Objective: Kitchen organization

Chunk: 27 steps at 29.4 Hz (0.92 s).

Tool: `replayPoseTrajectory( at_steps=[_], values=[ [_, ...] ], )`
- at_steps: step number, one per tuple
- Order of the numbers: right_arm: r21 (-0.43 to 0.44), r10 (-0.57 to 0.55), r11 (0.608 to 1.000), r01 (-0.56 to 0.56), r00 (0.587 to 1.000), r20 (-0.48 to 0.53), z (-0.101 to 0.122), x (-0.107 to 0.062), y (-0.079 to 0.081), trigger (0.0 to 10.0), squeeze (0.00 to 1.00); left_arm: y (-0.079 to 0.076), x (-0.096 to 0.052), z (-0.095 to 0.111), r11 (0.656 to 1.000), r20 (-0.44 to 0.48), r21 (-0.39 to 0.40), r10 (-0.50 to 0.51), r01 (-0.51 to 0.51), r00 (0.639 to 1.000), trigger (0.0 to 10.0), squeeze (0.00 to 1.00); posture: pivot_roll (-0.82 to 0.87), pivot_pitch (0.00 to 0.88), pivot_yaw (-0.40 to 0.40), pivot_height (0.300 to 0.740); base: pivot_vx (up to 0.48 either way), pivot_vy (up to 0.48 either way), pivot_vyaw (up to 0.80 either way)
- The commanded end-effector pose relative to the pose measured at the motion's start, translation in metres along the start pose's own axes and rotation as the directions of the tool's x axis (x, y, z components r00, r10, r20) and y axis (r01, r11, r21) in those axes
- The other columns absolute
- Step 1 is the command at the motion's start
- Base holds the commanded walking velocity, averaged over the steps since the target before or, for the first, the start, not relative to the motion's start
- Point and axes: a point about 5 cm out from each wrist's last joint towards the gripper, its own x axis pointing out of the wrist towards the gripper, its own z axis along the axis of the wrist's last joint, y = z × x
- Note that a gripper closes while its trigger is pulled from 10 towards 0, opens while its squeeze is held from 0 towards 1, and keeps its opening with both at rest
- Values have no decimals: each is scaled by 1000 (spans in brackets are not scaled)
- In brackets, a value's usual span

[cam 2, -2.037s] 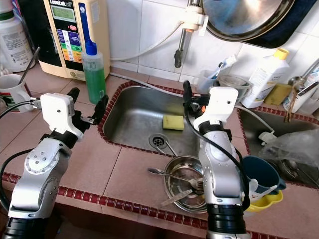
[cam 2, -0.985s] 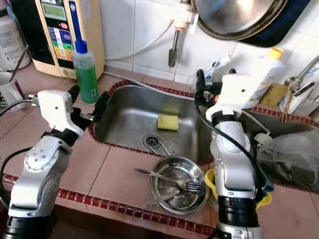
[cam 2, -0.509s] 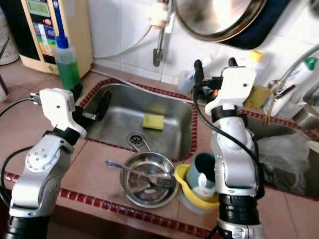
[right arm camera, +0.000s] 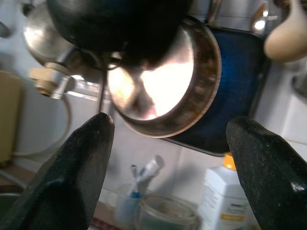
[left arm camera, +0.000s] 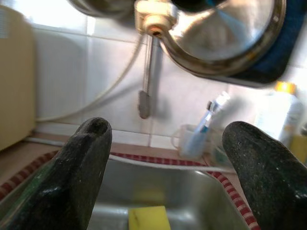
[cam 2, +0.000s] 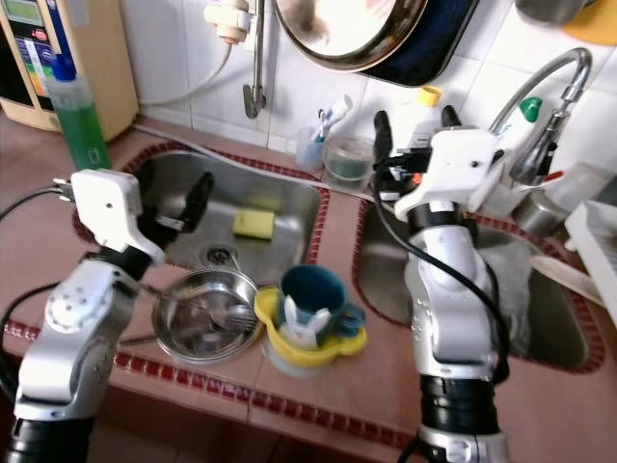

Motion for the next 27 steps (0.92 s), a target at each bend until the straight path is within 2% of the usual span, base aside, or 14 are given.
replayPoseTrajectory(
  at_steps=[1, 7, 12, 15, 22, 24, 27],
  values=[
    [-13, -13, 1000, 14, 1000, 11, 3, 0, -7, 10000, 0, -5, 2, 3, 1000, 7, -23, -21, 21, 1000, 10000, 0, 188, 0, -124, 740, 0, 0, 0],
    [34, 6, 999, -6, 1000, -18, -3, -4, -5, 10000, 0, -5, -1, -1, 999, -37, 0, -52, 52, 998, 10000, 0, 185, 0, -125, 740, 0, 0, 0],
    [71, 64, 996, -57, 993, -97, -15, -12, -5, 10000, 0, -4, -5, 0, 994, -63, 42, -96, 99, 993, 10000, 0, 179, 0, -122, 740, 0, 0, 0],
    [97, 94, 992, -82, 987, -133, -21, -18, -8, 10000, 0, -5, -7, 1, 989, -81, 35, -141, 144, 987, 10000, 0, 179, 0, -122, 740, 0, 0, 0],
    [149, 181, 978, -149, 956, -230, -38, -39, -10, 10000, 0, -11, -15, 2, 965, -140, 8, -257, 261, 956, 10000, 0, 168, 0, -111, 740, 0, 0, 0],
    [207, 245, 959, -195, 937, -250, -42, -49, -9, 10000, 0, -14, -18, 3, 952, -154, 10, -301, 306, 941, 10000, 0, 164, 0, -105, 740, 0, 0, 0],
    [253, 307, 937, -243, 917, -255, -44, -60, -7, 10000, 0, -15, -19, 4, 946, -159, 0, -319, 323, 934, 10000, 0, 160, 0, -100, 740, 0, 0, 0]
  ],
)
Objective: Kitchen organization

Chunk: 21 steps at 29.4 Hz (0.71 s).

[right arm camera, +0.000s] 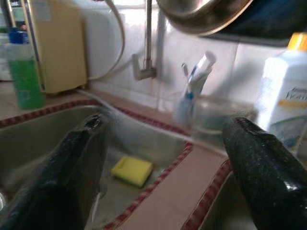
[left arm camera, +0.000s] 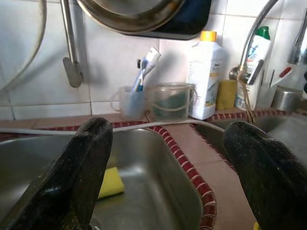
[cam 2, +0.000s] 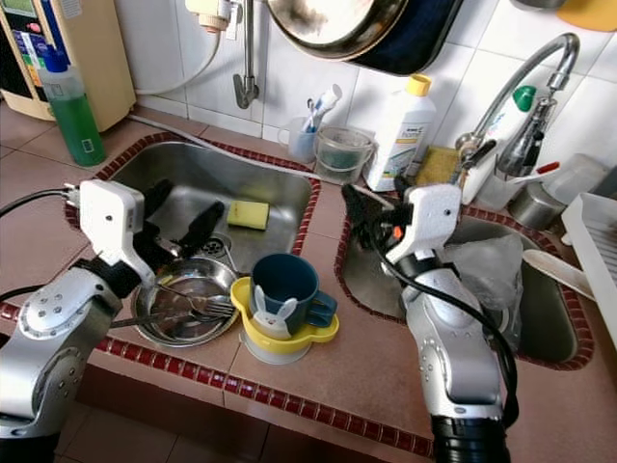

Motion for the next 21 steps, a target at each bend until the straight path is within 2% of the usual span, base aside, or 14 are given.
replayPoseTrajectory(
  at_steps=[1, 3, 8, 10, 15, 18, 21],
  values=[
    [7, 70, 998, -70, 998, 0, 2, -7, 4, 10000, 0, -5, 0, 4, 999, 4, -5, -43, 43, 999, 10000, 0, 160, 0, -100, 740, 0, 0, 0],
    [36, 142, 989, -141, 990, -18, -3, -19, 10, 10000, 0, -6, -1, 5, 997, 1, -5, -71, 71, 997, 10000, 0, 152, 0, -95, 740, 0, 0, 0],
    [59, 198, 979, -196, 980, -30, -6, -34, 13, 10000, 0, -7, -4, 3, 996, -11, -16, -86, 86, 996, 10000, 0, 140, 0, -84, 740, 0, 0, 0],
    [35, 195, 980, -194, 980, -24, -7, -38, 13, 10000, 0, -6, -5, 1, 996, -14, -11, -85, 85, 996, 10000, 0, 137, 0, -82, 740, 0, 0, 0],
    [54, 211, 976, -210, 977, -30, -8, -46, 11, 10000, 0, 1, -8, -2, 997, -27, 4, -74, 74, 997, 10000, 0, 132, 0, -76, 740, 0, 0, 0],
    [103, 256, 961, -255, 967, 1, -2, -53, 13, 10000, 0, 3, -11, -2, 997, -36, 7, -79, 79, 996, 10000, 0, 127, 0, -68, 740, 0, 0, 0],
    [111, 292, 951, -290, 956, -9, -1, -59, 14, 10000, 0, 1, -14, -3, 995, -39, 0, -99, 99, 994, 10000, 0, 126, 0, -68, 740, 0, 0, 0]
  ],
)
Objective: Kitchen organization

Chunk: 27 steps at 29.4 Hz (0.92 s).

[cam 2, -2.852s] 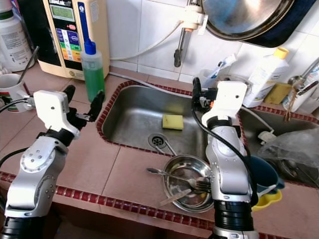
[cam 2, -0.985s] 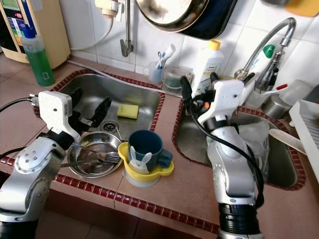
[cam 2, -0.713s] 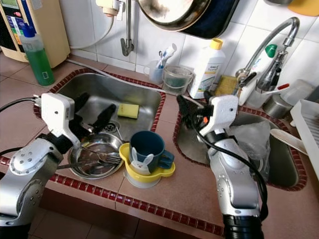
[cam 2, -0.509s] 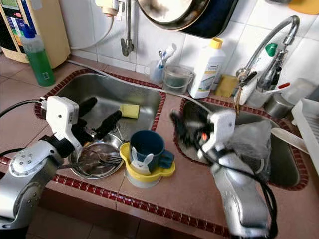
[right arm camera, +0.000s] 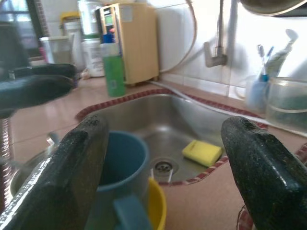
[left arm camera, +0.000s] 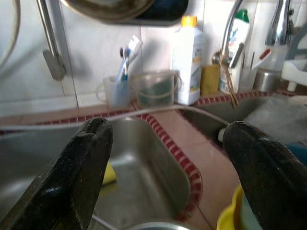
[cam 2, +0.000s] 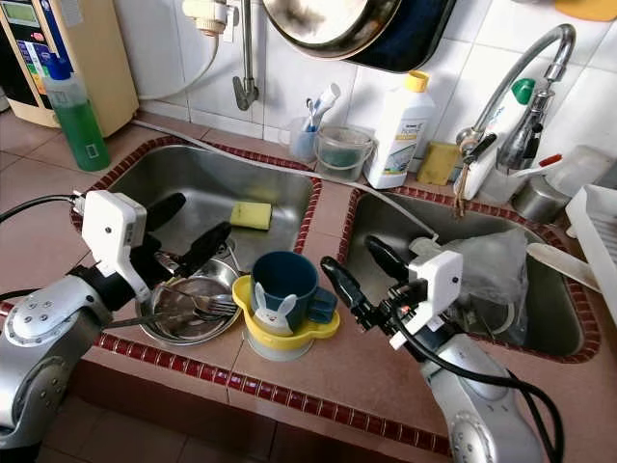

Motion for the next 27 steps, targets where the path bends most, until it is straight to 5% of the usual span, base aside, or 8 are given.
replayPoseTrajectory(
  at_steps=[1, 15, 21, 27],
  values=[
    [-8, 27, 1000, -27, 1000, -4, 5, -6, -1, 10000, 0, -5, -3, 2, 999, 9, 10, -51, 51, 999, 10000, 0, 124, 0, -67, 740, 0, 0, 0],
    [33, 100, 995, -97, 990, -98, -5, -27, -1, 10000, 0, -10, -17, -5, 986, -21, 26, -162, 163, 986, 10000, 0, 124, 0, -72, 740, 0, 0, 0],
    [30, -160, 987, 157, 979, 124, 21, 3, -19, 10000, 0, 3, -8, 1, 999, 66, -34, 4, -2, 998, 10000, 0, 125, 0, -73, 740, 0, 0, 0],
    [7, -179, 984, 180, 967, 184, 29, 13, -14, 10000, 0, -8, -5, 0, 998, 107, -51, 38, -33, 993, 10000, 0, 128, 0, -77, 740, 0, 0, 0]
  ],
)
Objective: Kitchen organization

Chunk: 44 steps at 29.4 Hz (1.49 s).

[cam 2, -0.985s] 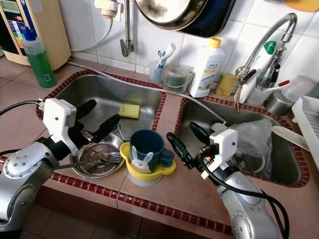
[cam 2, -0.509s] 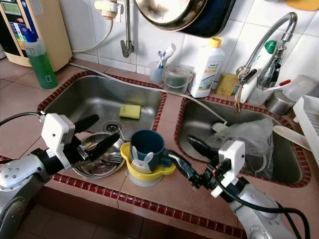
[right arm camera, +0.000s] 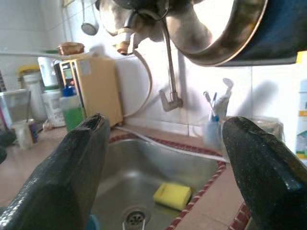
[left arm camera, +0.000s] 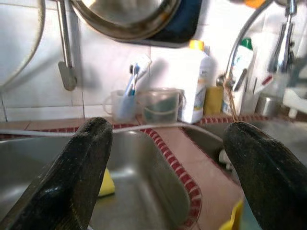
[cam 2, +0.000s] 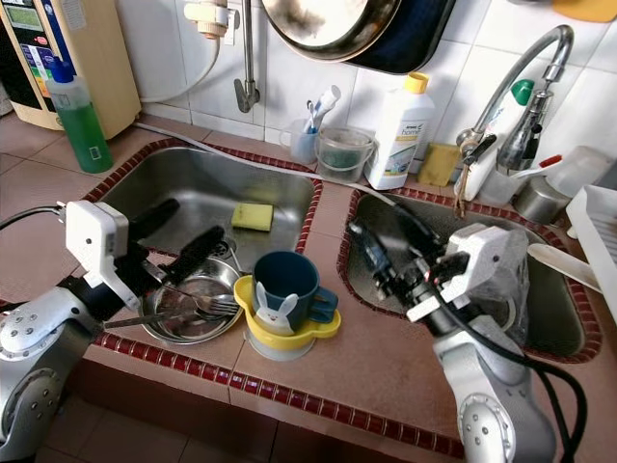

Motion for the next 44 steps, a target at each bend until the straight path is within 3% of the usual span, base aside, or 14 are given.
replayPoseTrajectory(
  at_steps=[1, 5, 9, 18, 28, 33, 36, 44],
  values=[
    [-25, 30, 999, -31, 999, -25, -2, -5, 2, 10000, 0, -10, -2, -1, 999, -1, 13, -33, 33, 999, 10000, 0, 131, 0, -80, 740, 0, 0, 0],
    [-18, 130, 991, -133, 984, -118, -11, -19, 8, 10000, 0, -19, -8, -1, 993, 2, 16, -115, 115, 993, 10000, 0, 133, 0, -83, 740, 0, 0, 0],
    [26, 254, 967, -255, 938, -236, -23, -37, 13, 10000, 0, -24, -14, -4, 977, -53, 20, -213, 214, 976, 10000, 0, 135, 0, -85, 740, 0, 0, 0],
    [70, 316, 947, -314, 864, -392, -40, -60, -5, 10000, 0, -31, -12, -2, 949, -97, 62, -303, 310, 948, 10000, 0, 131, 0, -74, 740, 0, 0, 0],
    [87, 346, 934, -347, 818, -460, -44, -61, -29, 10000, 0, -33, -8, 0, 943, -109, 47, -322, 328, 940, 10000, 0, 129, 0, -77, 740, 0, 0, 0],
    [89, 370, 923, -374, 803, -467, -44, -55, -34, 10000, 0, -39, -9, 1, 931, -113, 44, -356, 362, 928, 10000, 0, 130, 0, -82, 740, 0, 0, 0],
    [99, 406, 907, -409, 787, -466, -44, -48, -34, 10000, 0, -48, -13, -3, 907, -144, 40, -410, 419, 901, 10000, 0, 136, 0, -89, 740, 0, 0, 0],
    [123, 472, 872, -474, 749, -466, -44, -38, -34, 10000, 0, -51, -13, -2, 897, -157, 33, -430, 440, 889, 10000, 0, 144, 0, -95, 740, 0, 0, 0]
  ],
)
